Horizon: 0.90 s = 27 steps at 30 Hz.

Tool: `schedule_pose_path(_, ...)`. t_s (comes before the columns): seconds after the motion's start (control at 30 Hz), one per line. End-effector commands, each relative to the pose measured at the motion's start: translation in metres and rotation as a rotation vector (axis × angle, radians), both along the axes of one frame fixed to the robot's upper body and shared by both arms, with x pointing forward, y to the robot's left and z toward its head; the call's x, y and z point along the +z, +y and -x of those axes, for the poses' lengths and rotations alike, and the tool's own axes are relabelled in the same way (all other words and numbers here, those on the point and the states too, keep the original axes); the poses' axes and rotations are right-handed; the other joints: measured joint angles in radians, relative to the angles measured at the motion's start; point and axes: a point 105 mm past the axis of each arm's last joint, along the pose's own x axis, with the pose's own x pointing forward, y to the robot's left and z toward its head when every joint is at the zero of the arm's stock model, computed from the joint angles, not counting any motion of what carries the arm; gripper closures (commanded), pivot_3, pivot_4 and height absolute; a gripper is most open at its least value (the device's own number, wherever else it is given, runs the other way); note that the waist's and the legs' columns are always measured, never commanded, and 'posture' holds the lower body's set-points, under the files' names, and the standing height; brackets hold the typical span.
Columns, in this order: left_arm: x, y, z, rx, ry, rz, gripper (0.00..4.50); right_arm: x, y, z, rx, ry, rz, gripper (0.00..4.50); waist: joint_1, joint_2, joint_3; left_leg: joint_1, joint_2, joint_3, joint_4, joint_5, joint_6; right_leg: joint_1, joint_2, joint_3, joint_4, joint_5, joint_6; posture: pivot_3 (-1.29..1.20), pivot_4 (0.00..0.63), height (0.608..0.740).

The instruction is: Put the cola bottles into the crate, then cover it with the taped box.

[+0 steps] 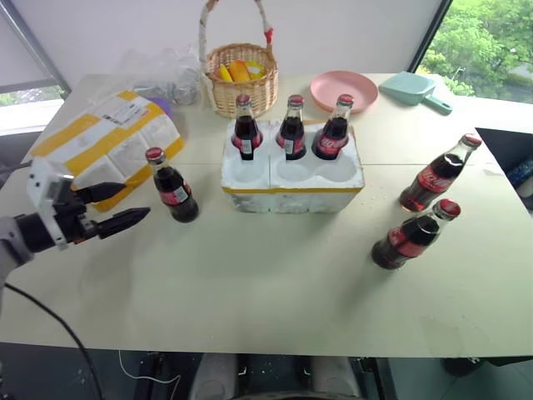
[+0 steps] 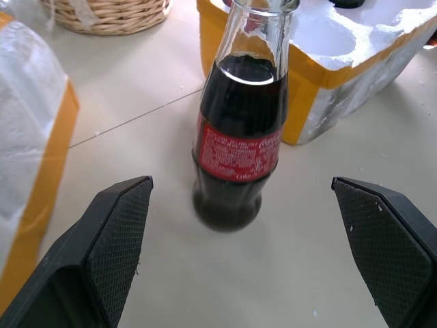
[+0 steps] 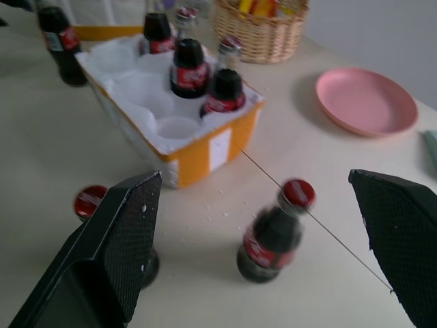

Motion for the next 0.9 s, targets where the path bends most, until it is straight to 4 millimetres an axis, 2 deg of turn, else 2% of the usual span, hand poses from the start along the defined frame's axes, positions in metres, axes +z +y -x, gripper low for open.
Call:
schedule_pose_path(0.03,-0.001,-0.007,-0.01,-0.02,-0.024,-0.028,0.1,0.018,0.043,0.016,0.147,-0.051,0.009,0.0,0.002,-0.001,0.0,0.0,0.0,0.0,0.0,0.0,0.0,0.0,0.0,0.0,0.0,0.0,0.0,0.0,0.15,0.74)
schedule_pose_path(0.2,-0.01,-0.02,-0.025,-0.052,-0.033,-0.033,0.1,0.015,0.081,0.034,0.295,-0.025,0.012,0.0,0.011,-0.002,0.001,-0.001,0.0,0.0,0.0,0.0,0.0,0.0,-0.001,0.0,0.0,0.0,0.0,0.0,0.15,0.74)
schedule_pose_path(0.33,-0.01,-0.029,-0.04,-0.056,-0.047,-0.001,0.1,0.011,0.095,0.04,0.351,-0.009,0.003,0.0,0.023,-0.003,0.0,-0.001,-0.001,0.0,0.001,0.0,0.0,0.0,-0.001,0.0,0.0,0.001,-0.001,0.0,0.15,0.74)
schedule_pose_path(0.9,-0.024,-0.061,-0.068,-0.122,-0.059,0.021,0.1,-0.005,0.111,0.036,0.391,0.004,0.0,0.0,0.027,-0.006,0.0,-0.001,-0.002,0.0,0.003,0.0,0.0,0.001,0.0,0.0,0.001,0.001,-0.001,0.0,0.15,0.74)
